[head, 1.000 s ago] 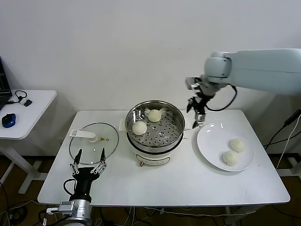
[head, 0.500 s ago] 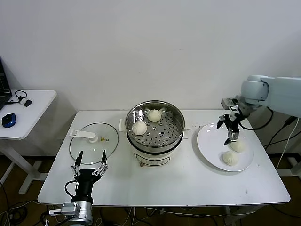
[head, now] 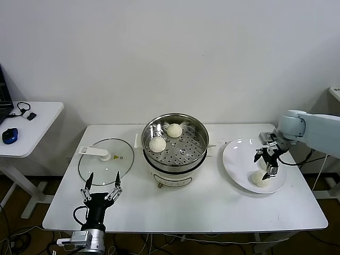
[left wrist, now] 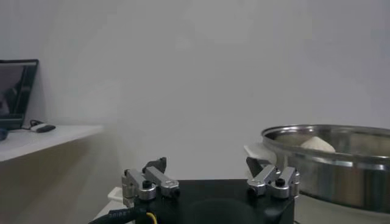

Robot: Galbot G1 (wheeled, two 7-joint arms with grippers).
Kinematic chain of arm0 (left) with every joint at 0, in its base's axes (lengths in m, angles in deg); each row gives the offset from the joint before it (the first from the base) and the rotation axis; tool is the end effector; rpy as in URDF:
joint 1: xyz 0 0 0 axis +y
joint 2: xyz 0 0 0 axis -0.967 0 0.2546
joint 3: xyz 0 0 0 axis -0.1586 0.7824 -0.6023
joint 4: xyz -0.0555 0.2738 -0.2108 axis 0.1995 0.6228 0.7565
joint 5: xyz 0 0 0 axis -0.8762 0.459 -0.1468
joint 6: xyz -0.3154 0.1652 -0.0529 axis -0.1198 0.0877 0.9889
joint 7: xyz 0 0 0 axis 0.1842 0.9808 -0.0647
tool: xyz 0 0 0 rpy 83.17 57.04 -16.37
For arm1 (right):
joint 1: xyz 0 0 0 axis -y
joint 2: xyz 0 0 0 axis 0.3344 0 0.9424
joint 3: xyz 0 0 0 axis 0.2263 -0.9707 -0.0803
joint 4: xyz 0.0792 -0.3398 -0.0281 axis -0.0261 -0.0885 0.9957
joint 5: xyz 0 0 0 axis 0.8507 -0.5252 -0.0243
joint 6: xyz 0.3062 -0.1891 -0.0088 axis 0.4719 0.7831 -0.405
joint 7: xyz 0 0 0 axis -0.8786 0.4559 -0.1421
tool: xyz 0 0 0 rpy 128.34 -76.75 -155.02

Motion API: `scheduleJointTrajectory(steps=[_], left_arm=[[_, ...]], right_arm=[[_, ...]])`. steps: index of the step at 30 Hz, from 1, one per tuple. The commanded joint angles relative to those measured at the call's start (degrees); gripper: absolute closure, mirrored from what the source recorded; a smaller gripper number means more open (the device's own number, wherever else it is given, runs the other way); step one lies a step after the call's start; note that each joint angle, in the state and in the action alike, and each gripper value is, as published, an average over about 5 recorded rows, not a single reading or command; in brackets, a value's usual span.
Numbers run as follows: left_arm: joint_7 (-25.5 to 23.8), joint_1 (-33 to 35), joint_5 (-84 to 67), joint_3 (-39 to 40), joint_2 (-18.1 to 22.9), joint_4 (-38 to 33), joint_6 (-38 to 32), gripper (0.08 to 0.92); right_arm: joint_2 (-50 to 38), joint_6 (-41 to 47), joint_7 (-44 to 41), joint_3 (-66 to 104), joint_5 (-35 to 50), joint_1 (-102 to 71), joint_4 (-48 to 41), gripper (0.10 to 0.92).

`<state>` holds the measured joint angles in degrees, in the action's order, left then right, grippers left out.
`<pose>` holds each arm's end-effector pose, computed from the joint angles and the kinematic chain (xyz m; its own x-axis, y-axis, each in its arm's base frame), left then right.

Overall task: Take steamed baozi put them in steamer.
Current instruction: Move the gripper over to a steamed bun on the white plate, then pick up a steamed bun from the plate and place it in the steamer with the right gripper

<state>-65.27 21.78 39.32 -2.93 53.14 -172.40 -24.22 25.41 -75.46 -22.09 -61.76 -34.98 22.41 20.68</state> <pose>0.1474 0.0108 -0.3328 -0.9984 -0.0511 0.0244 -0.0508 0.9986 0.0151 0.5192 -0.2255 -0.1860 0.0076 -0.0552 0.9984 -0.9995 -0.0301 0.0060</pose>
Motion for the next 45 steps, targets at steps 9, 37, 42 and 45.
scheduleJointTrajectory(steps=[9,37,42,45], left_arm=[[0.02,-0.09,0.33,-0.35,0.04,0.51,-0.24,0.177],[-0.03,-0.28,0.2,-0.27,-0.01,0.02,-0.03,0.177],[-0.07,-0.24,0.2,-0.37,-0.07,-0.15,0.03,0.177],[-0.08,-0.28,0.2,-0.41,-0.11,-0.26,0.12,0.177]], right_arm=[[0.92,-1.83,-0.07,7.62,-4.49,-10.14,-7.32,0.203],[0.62,-0.93,0.23,7.11,-5.62,-9.23,-4.91,0.379],[0.06,-1.21,0.14,1.91,-4.76,-2.78,-0.13,0.38],[0.36,-1.94,-0.09,-2.36,-3.39,3.49,3.08,0.381]])
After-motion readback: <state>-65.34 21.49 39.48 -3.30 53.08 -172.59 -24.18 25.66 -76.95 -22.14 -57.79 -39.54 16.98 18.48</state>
